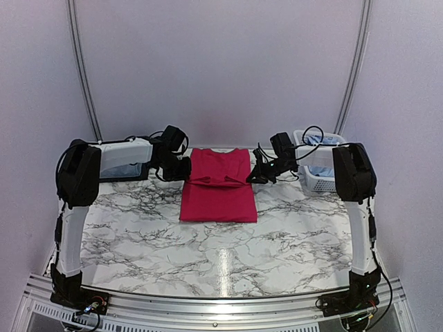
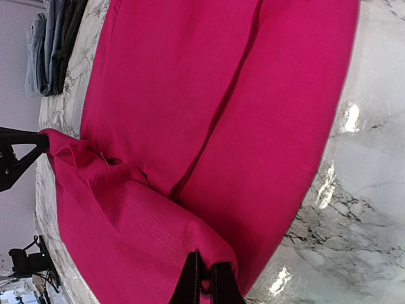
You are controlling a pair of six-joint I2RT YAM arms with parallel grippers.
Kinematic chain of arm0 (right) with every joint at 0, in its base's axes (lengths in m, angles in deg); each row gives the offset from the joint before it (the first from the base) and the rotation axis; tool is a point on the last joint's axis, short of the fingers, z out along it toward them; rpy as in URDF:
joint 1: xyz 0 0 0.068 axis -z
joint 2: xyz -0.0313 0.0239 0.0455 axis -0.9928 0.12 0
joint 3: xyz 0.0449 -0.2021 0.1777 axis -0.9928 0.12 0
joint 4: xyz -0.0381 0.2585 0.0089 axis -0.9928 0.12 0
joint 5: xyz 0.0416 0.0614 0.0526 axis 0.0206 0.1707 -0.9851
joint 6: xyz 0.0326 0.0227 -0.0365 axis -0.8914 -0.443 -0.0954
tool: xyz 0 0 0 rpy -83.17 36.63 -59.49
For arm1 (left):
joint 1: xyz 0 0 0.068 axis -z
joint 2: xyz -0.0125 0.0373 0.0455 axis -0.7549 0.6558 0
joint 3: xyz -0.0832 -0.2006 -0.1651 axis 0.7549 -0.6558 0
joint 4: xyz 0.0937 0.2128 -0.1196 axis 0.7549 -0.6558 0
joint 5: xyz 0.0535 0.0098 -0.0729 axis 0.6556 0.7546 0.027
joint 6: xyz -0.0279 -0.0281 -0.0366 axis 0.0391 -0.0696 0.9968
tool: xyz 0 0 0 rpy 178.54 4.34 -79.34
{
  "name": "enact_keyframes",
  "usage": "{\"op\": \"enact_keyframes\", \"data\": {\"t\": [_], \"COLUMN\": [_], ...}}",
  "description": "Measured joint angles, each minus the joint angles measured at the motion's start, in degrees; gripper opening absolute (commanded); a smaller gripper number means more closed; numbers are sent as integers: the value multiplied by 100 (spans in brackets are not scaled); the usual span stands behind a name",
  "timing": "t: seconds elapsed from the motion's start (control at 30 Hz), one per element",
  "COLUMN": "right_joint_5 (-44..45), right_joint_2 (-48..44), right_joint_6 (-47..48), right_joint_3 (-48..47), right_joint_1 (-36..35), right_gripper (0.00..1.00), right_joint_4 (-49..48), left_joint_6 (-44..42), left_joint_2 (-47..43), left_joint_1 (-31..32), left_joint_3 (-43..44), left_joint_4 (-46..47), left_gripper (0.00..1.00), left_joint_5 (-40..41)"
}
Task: Fold and stack the mixed laundry pile
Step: Fold the rectangle-folded T-shirt at the center of the board.
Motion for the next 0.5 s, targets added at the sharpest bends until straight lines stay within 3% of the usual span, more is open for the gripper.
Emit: {"op": "enact_keyframes", "data": {"t": [0.03, 0.1, 0.2, 0.37, 0.5], "right_joint_5": [-4, -33, -61, -39, -122], "right_joint_2": [4, 7, -11, -337, -1117], "right_joint_6": [0, -26, -46, 55, 48], "right_joint_3": [-33, -107, -175, -98, 586], "right_joint_1": [4, 28, 85, 232, 229], "right_gripper": [16, 31, 44, 45, 39], "right_joint_4": [26, 57, 87, 258, 101], "left_joint_6": [-7, -33, -22, -120, -282], "left_joint_2": [39, 129, 138, -361, -979], "left_joint_1": [-13, -33, -90, -271, -356], "left_joint_3": [50, 140, 98, -575, -1106], "left_joint_4": [7, 20, 48, 181, 280], "left_gripper": [32, 46, 53, 54, 49], "left_joint_5": [-35, -103, -175, -168, -334]}}
